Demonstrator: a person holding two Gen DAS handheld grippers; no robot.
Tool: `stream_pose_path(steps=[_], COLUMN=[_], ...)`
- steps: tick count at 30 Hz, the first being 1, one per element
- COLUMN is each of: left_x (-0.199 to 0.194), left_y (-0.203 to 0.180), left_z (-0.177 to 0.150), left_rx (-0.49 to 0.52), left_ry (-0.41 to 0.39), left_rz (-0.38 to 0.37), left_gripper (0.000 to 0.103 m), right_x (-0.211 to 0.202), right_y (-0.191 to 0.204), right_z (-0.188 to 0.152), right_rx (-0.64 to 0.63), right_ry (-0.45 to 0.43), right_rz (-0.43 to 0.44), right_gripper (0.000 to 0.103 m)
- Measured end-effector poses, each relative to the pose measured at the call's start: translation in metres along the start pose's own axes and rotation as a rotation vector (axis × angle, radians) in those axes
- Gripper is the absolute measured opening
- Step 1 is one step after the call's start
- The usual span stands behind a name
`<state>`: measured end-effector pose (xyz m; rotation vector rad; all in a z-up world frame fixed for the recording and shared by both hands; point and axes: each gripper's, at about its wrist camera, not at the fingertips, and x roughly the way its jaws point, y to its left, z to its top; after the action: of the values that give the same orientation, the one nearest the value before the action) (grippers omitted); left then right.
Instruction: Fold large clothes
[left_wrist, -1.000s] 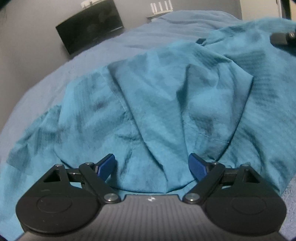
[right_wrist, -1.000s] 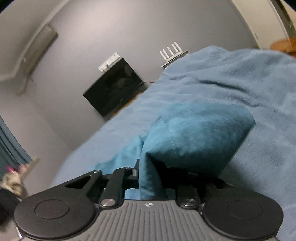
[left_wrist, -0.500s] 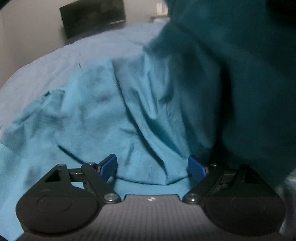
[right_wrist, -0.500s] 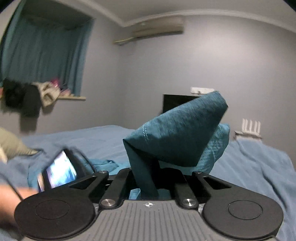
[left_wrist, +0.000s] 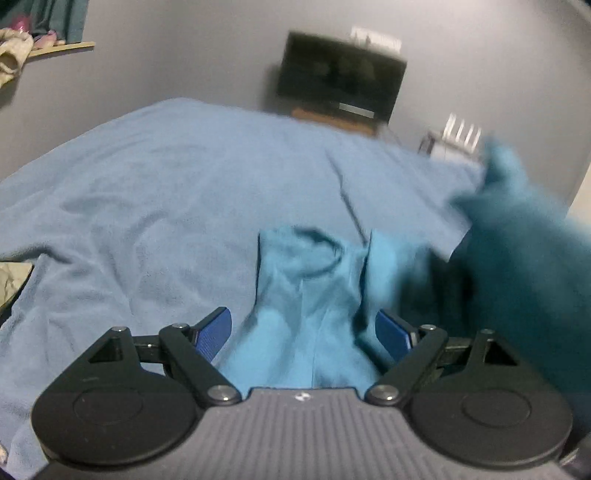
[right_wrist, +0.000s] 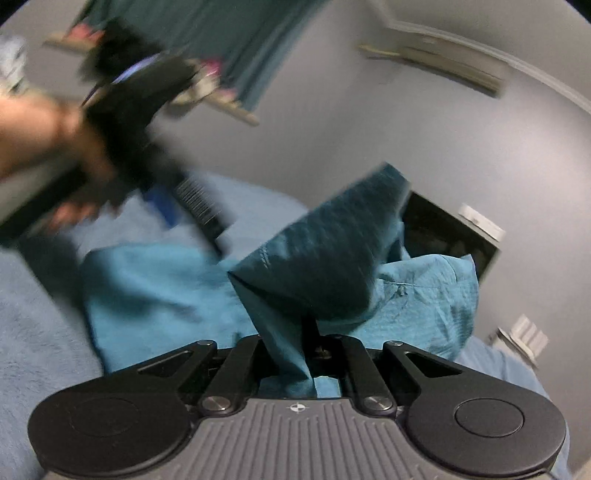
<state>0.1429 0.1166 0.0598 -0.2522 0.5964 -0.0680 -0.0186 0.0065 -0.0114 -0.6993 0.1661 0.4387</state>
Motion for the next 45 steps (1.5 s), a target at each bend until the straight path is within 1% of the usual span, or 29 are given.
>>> stream_pose_path(steps=[2,4,5,7,9,11,13,16,18,19,21,22,23,27,28,30,32,33,36,37,38,39,41,43,45], left_x=[-0.010,-0.018,-0.022,-0.020,-0.016,-0.012,-0.009,-0.012,-0.004,0.000,0.016,0.022,0.029,0.049,0.055,0.061,0.071,0.074,0.071,0.072,0.072,0.072,0.070,0.069,0.067], left_y=[0.005,0.012,0.016,0.022,0.026,0.024,0.020,0.007,-0.002,-0.008,-0.017,-0.018,-0.020,-0.015,-0.013,-0.009,-0.001,0.002,0.006,0.006,0.007,0.010,0.013,0.015,0.017], left_z=[0.006,0.008,0.009,0.010,0.009,0.008,0.006,0.005,0.003,0.001,-0.006,-0.009,-0.012,-0.020,-0.021,-0.025,-0.026,-0.026,-0.024,-0.024,-0.024,-0.024,-0.021,-0.021,-0.021], left_rx=[-0.013,-0.060,-0.086,-0.128,-0.145,-0.128,-0.099,-0.040,-0.003,0.008,0.031,0.038,0.041,0.029,0.025,0.016,-0.015,-0.030,-0.043,-0.047,-0.054,-0.062,-0.083,-0.104,-0.113], left_ry=[-0.045,-0.072,-0.076,-0.065,-0.045,-0.025,-0.012,-0.010,0.023,0.046,0.108,0.138,0.165,0.237,0.249,0.270,0.286,0.291,0.292,0.292,0.292,0.294,0.296,0.297,0.296], left_rz=[-0.024,-0.076,-0.103,-0.161,-0.196,-0.217,-0.246,-0.291,-0.310,-0.309,-0.288,-0.275,-0.261,-0.218,-0.212,-0.199,-0.212,-0.217,-0.224,-0.226,-0.230,-0.233,-0.245,-0.259,-0.267], left_gripper=[0.085,0.085,0.085,0.085,0.078,0.067,0.061,0.060,0.060,0.060,0.060,0.057,0.055,0.055,0.053,0.044,0.039,0.039,0.038,0.039,0.039,0.039,0.039,0.039,0.039], right_x=[0.015,0.027,0.051,0.065,0.078,0.087,0.089,0.089,0.080,0.069,0.072,0.070,0.077,0.070,0.070,0.067,0.067,0.065,0.054,0.049,0.042,0.035,0.025,0.010,0.003], right_y=[0.019,0.037,0.030,0.042,0.052,0.060,0.064,0.059,0.052,0.043,0.042,0.038,0.042,0.038,0.038,0.038,0.039,0.038,0.028,0.023,0.016,0.008,-0.008,-0.032,-0.059], right_z=[0.009,0.016,0.018,0.022,0.023,0.018,0.014,0.007,0.003,0.001,-0.001,-0.001,0.001,-0.005,-0.005,-0.006,-0.007,-0.007,-0.006,-0.006,-0.007,-0.009,-0.013,-0.022,-0.031], right_rx=[-0.053,-0.090,-0.102,-0.117,-0.125,-0.126,-0.117,-0.088,-0.069,-0.058,-0.043,-0.034,-0.027,-0.009,-0.012,-0.023,-0.027,-0.027,-0.020,-0.017,-0.012,-0.009,0.002,0.056,0.142], right_ry=[0.019,0.048,0.066,0.088,0.125,0.145,0.161,0.147,0.139,0.130,0.115,0.107,0.101,0.086,0.087,0.090,0.096,0.099,0.102,0.102,0.101,0.098,0.097,0.094,0.099], right_rz=[0.041,0.081,0.097,0.131,0.160,0.177,0.197,0.237,0.255,0.260,0.269,0.273,0.278,0.287,0.287,0.289,0.300,0.309,0.342,0.358,0.369,0.374,0.375,0.372,0.362], right_gripper=[0.007,0.007,0.007,0.007,0.008,0.010,0.012,0.014,0.016,0.016,0.017,0.017,0.017,0.020,0.021,0.023,0.025,0.027,0.028,0.030,0.036,0.045,0.053,0.059,0.065])
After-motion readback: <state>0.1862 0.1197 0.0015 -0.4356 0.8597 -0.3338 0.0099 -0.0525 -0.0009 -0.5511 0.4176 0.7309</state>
